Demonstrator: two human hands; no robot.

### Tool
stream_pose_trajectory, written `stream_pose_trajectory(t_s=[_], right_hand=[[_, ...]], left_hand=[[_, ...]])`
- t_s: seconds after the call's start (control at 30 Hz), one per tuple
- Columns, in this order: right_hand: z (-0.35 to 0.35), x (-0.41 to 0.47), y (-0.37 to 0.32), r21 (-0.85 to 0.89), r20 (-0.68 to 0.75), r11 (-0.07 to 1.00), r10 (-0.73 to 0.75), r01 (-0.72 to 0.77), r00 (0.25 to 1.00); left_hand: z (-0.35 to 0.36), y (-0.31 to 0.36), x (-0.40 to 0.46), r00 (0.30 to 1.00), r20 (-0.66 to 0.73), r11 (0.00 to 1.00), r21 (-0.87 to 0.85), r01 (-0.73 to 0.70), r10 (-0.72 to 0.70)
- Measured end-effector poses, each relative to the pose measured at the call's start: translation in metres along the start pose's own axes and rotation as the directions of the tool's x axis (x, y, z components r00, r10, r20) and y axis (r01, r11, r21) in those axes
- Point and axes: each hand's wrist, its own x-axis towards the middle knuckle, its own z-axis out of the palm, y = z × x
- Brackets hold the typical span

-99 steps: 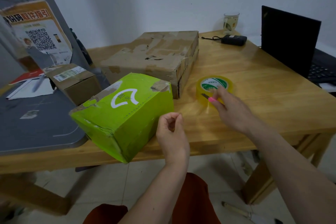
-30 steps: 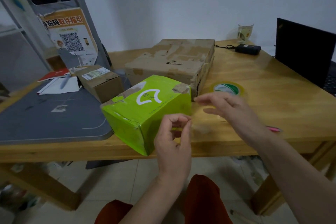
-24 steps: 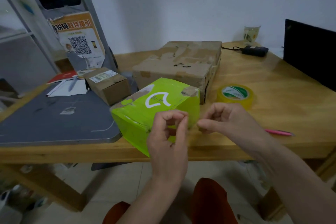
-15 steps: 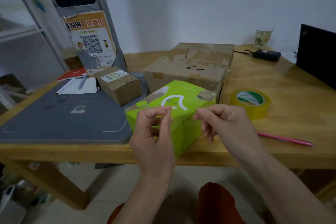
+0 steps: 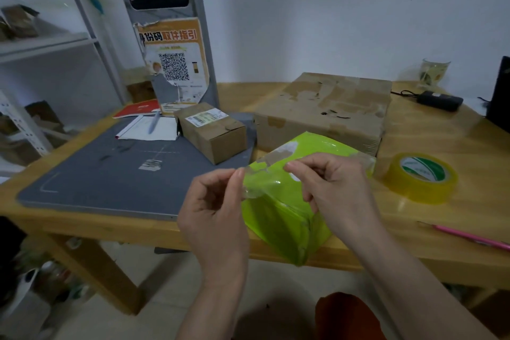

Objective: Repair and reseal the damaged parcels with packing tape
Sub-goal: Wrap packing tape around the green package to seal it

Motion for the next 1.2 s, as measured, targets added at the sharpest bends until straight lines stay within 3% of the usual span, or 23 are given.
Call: stream_pose_trajectory(t_s=[0.2,0.3,0.53,0.77,0.87,0.97,1.07,1.2], right_hand=[[0.005,0.010,-0.001,-0.133,0.005,0.991,-0.011,0.011,1.000],[0.007,0.019,-0.001,-0.111,-0.026,0.993,-0.037,0.034,0.999],[0.012,0.046,0.003,-0.023,-0.041,0.996,0.090,-0.091,0.995],[0.008,0.055,0.004,-0.301,0.052,0.953,0.041,-0.023,0.998],[0.008,0.061,0.000,-0.458,0.063,0.885,-0.066,0.087,0.996],[0.011,0.067,-0.003,-0.657,0.123,0.730,-0.141,0.187,0.982],[0.014,0.069,-0.003,-0.788,0.180,0.578,-0.111,0.211,0.977],[0.019,0.074,0.001,-0.831,0.254,0.494,-0.075,0.257,0.964]], left_hand=[[-0.002,-0.006,0.009,0.995,-0.012,0.995,-0.015,0.100,-0.100],[0.001,-0.007,0.012,0.990,0.001,0.990,-0.037,0.138,-0.138],[0.011,-0.011,0.023,0.985,0.000,0.984,-0.048,0.173,-0.173],[0.013,-0.012,0.030,0.988,0.010,0.988,0.023,0.151,-0.151],[0.016,-0.010,0.035,0.992,0.017,0.991,0.046,0.128,-0.128],[0.018,-0.012,0.041,0.991,0.038,0.988,0.085,0.127,-0.130],[0.017,-0.017,0.046,0.987,0.080,0.977,0.174,0.125,-0.141],[0.017,-0.019,0.052,0.980,0.146,0.935,0.347,0.076,-0.135]])
